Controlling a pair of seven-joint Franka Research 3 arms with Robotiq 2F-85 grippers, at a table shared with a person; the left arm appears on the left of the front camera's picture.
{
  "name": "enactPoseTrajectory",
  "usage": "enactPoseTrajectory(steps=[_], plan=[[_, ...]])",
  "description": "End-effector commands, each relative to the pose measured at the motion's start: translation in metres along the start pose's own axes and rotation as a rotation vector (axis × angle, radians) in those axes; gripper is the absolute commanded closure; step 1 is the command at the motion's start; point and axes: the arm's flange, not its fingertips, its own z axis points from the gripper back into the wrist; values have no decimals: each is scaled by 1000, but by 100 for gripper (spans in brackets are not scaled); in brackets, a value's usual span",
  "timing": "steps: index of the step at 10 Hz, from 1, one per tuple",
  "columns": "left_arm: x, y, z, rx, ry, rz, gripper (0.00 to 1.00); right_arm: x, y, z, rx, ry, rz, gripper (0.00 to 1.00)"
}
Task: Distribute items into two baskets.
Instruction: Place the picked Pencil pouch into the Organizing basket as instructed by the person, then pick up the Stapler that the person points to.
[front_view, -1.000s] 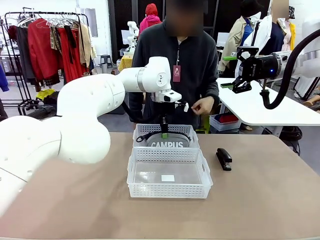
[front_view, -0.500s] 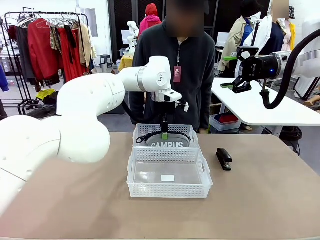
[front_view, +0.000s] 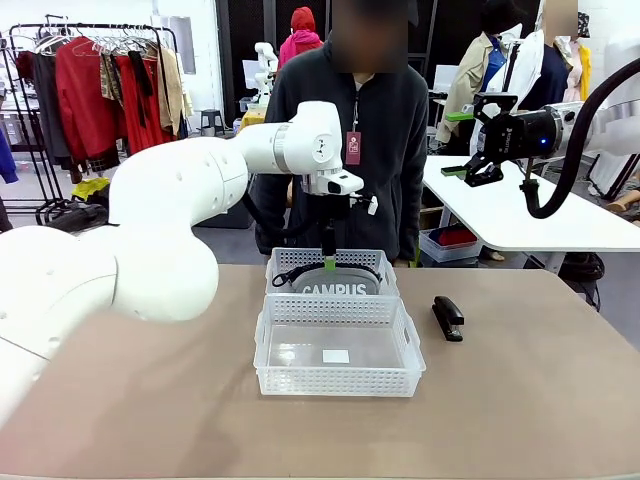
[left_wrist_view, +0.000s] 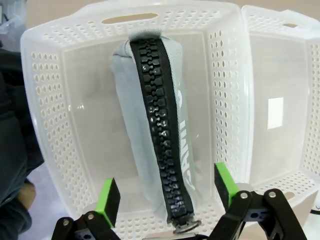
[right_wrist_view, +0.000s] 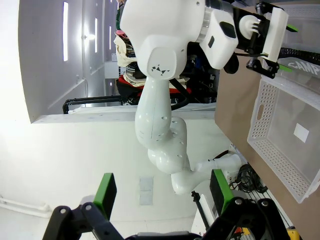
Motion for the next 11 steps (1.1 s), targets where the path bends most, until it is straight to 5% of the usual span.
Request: enactPoseTrajectory(steps=[1, 5, 7, 8, 11], plan=[[16, 21, 23, 26, 56, 25, 0, 0, 2, 0, 0, -1, -6, 0], [7, -9, 49, 95, 55, 72, 0, 0, 2, 0, 0, -1, -6, 0], [-1, -21, 62, 32, 106, 144, 0, 0, 2, 0, 0, -1, -6, 0], [3, -13, 52, 74, 22, 63, 0, 0, 2, 0, 0, -1, -6, 0], [3, -13, 52, 74, 22, 63, 0, 0, 2, 0, 0, -1, -6, 0]])
